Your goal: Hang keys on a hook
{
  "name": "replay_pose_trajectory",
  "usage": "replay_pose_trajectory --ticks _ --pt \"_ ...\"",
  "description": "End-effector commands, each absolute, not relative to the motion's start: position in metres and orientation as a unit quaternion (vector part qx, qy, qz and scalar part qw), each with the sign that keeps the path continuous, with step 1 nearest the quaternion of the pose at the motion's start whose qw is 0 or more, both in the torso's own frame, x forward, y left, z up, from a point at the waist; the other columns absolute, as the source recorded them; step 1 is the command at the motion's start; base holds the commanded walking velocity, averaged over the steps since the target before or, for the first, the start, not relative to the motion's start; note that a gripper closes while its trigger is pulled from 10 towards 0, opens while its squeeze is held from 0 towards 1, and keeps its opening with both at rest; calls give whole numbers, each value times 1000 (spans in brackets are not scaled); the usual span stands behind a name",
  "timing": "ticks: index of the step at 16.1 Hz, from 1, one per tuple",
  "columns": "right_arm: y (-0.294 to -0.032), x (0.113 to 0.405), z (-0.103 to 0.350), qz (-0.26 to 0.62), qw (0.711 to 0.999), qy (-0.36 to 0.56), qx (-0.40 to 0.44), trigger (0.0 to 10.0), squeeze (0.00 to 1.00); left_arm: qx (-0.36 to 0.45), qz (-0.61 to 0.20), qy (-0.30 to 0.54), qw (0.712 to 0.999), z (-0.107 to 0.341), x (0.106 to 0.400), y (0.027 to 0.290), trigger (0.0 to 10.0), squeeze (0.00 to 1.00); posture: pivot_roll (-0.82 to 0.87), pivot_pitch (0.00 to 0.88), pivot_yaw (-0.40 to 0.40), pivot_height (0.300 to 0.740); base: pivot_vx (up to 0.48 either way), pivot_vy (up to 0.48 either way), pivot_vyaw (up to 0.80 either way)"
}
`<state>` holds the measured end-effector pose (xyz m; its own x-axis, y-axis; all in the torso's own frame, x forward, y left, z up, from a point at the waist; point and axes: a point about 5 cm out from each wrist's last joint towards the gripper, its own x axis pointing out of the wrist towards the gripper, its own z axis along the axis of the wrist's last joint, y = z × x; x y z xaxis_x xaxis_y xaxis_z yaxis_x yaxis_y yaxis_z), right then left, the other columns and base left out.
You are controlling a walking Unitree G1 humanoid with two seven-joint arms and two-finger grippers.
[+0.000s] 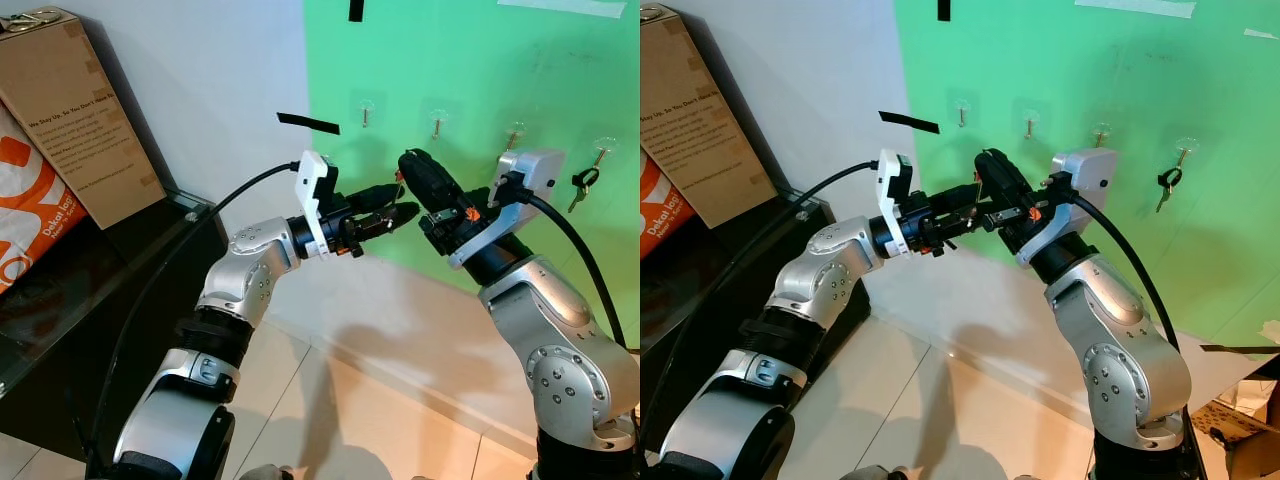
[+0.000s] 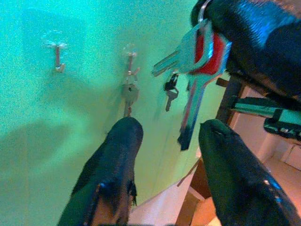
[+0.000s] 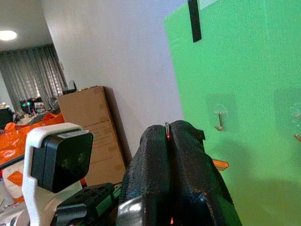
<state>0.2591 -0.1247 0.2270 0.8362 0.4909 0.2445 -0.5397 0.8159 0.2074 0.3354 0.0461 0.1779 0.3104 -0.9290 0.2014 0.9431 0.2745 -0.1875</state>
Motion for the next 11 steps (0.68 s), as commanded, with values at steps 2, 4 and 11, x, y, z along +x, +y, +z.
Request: replay_pose_trajectory --ticks 2,4,11 --pt "-120 256 230 287 944 -92 138 10000 0 -126 -588 -33 798 184 339 47 0 0 -137 0 121 740 0 0 0" --pt "-119 255 230 290 943 -91 138 10000 0 -128 -590 -34 797 185 340 46 0 0 -138 0 125 740 0 0 0" --pt "-116 252 230 302 940 -88 133 10000 0 -124 -593 -32 795 185 343 41 0 0 -151 0 137 740 0 0 0"
